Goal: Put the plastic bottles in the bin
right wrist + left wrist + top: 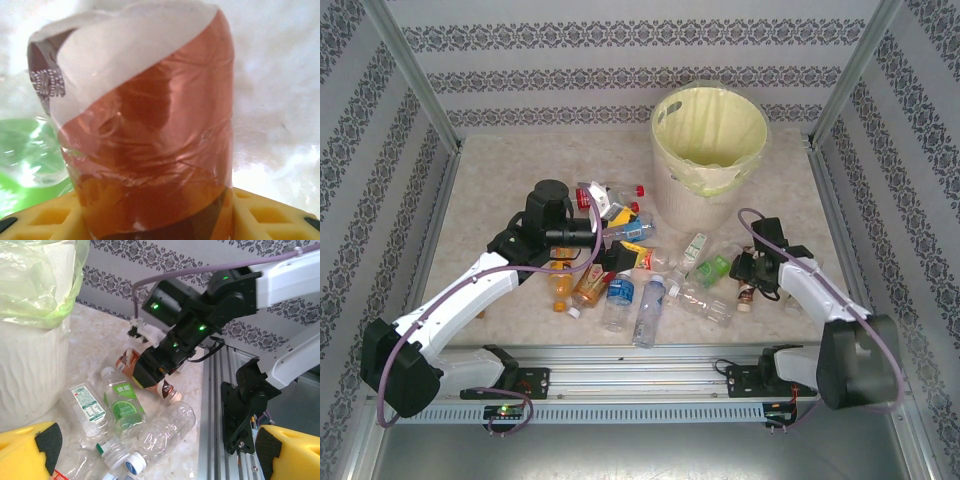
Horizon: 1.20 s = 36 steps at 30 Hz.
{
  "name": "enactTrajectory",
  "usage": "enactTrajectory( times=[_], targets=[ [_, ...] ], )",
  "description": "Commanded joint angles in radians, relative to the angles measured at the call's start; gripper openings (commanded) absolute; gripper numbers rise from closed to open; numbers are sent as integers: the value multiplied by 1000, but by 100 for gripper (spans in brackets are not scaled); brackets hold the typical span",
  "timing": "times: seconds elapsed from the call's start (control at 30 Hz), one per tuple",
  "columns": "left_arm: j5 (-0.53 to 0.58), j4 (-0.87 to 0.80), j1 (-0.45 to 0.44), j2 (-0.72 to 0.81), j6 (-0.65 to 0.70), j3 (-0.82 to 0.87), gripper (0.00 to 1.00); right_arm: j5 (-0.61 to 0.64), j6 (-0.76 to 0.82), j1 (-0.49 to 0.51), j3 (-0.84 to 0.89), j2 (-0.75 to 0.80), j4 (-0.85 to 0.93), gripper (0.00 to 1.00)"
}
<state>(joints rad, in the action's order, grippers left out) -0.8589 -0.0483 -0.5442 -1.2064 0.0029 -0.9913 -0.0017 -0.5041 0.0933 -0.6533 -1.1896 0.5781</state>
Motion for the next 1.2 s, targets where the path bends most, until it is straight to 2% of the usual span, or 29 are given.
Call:
enactTrajectory(
  times=[0.0, 0.23, 0.37, 0.5, 0.77, 1.17],
  targets=[
    [12, -2, -11, 19, 35, 14, 100, 50, 13, -13, -27, 117, 64, 52],
    [116, 50, -10, 77, 9, 50, 100, 68, 29, -14, -186, 295, 160, 49],
    [188, 202, -10, 139, -76, 124, 100, 60, 38, 3, -318, 315, 182, 48],
    [179, 280, -10, 180, -119, 154, 100, 84, 60, 42, -485, 289, 192, 48],
    [256, 456, -10, 285, -170, 253, 100, 99, 134, 111, -829, 98, 187, 46],
    [281, 393, -7, 302, -103, 252, 100, 29, 244, 180, -1371, -347, 314, 45]
  ],
)
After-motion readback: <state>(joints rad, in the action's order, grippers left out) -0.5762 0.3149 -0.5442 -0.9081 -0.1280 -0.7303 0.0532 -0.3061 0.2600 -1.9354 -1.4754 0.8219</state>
